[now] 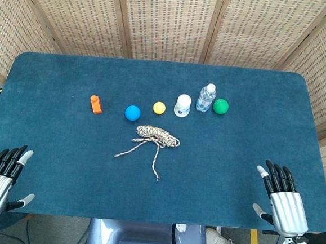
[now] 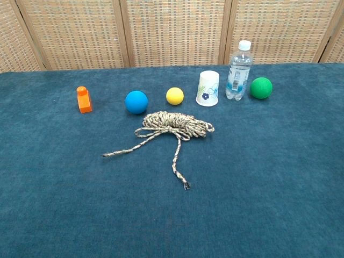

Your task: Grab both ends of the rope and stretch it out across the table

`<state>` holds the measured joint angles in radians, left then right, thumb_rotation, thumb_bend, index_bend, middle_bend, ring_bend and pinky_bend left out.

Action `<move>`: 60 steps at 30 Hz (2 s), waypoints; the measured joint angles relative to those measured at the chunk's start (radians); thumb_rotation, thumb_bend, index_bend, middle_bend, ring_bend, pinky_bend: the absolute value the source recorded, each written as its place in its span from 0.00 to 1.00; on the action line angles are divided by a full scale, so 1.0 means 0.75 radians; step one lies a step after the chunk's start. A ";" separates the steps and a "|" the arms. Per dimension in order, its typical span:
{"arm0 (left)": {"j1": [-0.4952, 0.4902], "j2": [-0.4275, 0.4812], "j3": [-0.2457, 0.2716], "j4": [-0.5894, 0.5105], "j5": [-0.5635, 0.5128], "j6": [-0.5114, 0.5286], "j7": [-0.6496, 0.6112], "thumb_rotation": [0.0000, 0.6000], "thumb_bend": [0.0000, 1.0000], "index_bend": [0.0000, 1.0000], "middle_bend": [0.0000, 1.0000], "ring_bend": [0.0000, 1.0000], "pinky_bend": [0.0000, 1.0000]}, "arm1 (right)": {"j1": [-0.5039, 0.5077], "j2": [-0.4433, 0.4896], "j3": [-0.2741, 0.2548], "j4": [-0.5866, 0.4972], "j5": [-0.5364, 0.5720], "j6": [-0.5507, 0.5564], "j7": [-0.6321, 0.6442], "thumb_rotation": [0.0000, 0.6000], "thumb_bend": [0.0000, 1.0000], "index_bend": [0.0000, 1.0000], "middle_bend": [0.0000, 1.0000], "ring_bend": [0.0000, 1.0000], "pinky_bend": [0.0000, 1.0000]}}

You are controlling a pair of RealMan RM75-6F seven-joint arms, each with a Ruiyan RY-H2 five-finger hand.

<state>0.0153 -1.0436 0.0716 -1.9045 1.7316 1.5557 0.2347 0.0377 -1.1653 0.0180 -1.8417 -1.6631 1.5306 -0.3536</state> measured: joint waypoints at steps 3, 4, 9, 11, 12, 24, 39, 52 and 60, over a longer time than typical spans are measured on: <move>-0.003 -0.001 -0.001 -0.002 -0.007 -0.008 0.003 1.00 0.00 0.00 0.00 0.00 0.00 | 0.003 -0.001 -0.002 0.001 0.002 -0.008 -0.003 1.00 0.00 0.10 0.00 0.00 0.00; -0.003 -0.001 -0.001 -0.003 -0.007 -0.010 0.005 1.00 0.00 0.00 0.00 0.00 0.00 | 0.005 -0.001 -0.002 0.002 0.004 -0.013 -0.004 1.00 0.00 0.10 0.00 0.00 0.00; -0.003 0.000 -0.002 -0.009 -0.010 -0.009 0.007 1.00 0.00 0.00 0.00 0.00 0.00 | 0.033 0.004 0.006 -0.001 0.017 -0.064 -0.025 1.00 0.01 0.13 0.00 0.00 0.00; -0.004 -0.002 -0.005 -0.011 -0.018 -0.012 0.010 1.00 0.00 0.00 0.00 0.00 0.00 | 0.063 0.013 0.013 -0.007 0.022 -0.116 -0.050 1.00 0.11 0.16 0.00 0.00 0.00; -0.005 -0.003 -0.006 -0.012 -0.021 -0.015 0.013 1.00 0.00 0.00 0.00 0.00 0.00 | 0.088 0.021 0.017 -0.012 0.021 -0.155 -0.063 1.00 0.23 0.18 0.00 0.00 0.00; -0.039 -0.049 -0.045 -0.021 -0.120 -0.085 0.098 1.00 0.00 0.00 0.00 0.00 0.00 | 0.543 0.056 0.092 -0.021 -0.030 -0.754 -0.100 1.00 0.82 0.29 0.00 0.00 0.00; -0.099 -0.109 -0.094 -0.028 -0.291 -0.185 0.226 1.00 0.00 0.00 0.00 0.00 0.00 | 0.957 -0.369 0.219 0.158 0.250 -1.147 -0.240 1.00 0.90 0.30 0.00 0.00 0.00; -0.103 -0.099 -0.081 -0.028 -0.287 -0.174 0.200 1.00 0.00 0.00 0.00 0.00 0.00 | 1.068 -0.635 0.173 0.333 0.536 -1.103 -0.529 1.00 0.90 0.30 0.00 0.00 0.00; -0.108 -0.101 -0.076 -0.027 -0.287 -0.176 0.205 1.00 0.00 0.00 0.00 0.00 0.00 | 1.076 -0.657 0.119 0.373 0.607 -1.046 -0.569 1.00 0.91 0.34 0.00 0.00 0.00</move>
<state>-0.0658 -1.1197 0.0149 -1.9244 1.5165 1.4238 0.3882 0.8450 -1.6577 0.1071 -1.5623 -1.2078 0.7462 -0.7804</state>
